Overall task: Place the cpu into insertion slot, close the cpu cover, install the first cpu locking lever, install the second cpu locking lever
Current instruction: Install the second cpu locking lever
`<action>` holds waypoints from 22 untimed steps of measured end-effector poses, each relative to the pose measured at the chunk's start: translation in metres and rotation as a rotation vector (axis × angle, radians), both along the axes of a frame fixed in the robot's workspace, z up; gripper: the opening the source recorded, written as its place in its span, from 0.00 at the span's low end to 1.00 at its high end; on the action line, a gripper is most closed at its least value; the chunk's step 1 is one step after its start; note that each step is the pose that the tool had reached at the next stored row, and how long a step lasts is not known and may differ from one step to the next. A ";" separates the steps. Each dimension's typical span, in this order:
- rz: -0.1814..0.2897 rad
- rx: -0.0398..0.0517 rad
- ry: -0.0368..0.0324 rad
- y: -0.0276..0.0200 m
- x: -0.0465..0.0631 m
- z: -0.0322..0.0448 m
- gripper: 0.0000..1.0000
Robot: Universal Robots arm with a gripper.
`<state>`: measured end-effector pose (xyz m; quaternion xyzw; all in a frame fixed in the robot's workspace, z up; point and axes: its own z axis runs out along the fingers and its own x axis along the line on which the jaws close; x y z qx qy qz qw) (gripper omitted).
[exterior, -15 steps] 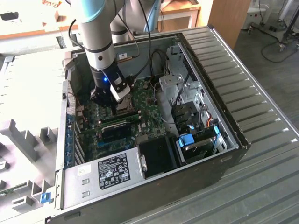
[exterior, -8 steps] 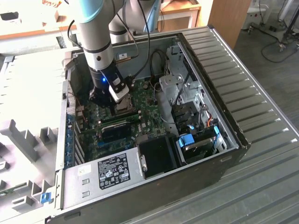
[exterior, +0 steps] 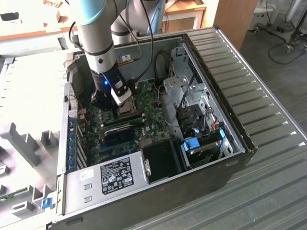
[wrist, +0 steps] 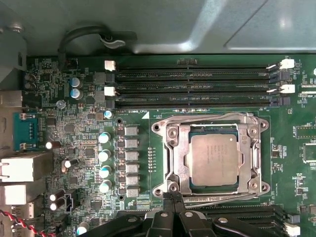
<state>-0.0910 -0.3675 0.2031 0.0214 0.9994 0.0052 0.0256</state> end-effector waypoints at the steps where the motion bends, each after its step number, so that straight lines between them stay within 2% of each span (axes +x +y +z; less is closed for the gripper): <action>1: 0.000 0.0007 0.0001 0.0000 0.000 -0.0002 0.11; 5: 0.000 0.0057 0.0000 0.0000 -0.002 -0.0009 0.11; 19: 0.000 0.0137 0.0001 0.0000 -0.004 -0.0035 0.11; 22: 0.000 0.0247 0.0000 0.0000 -0.004 -0.0035 0.11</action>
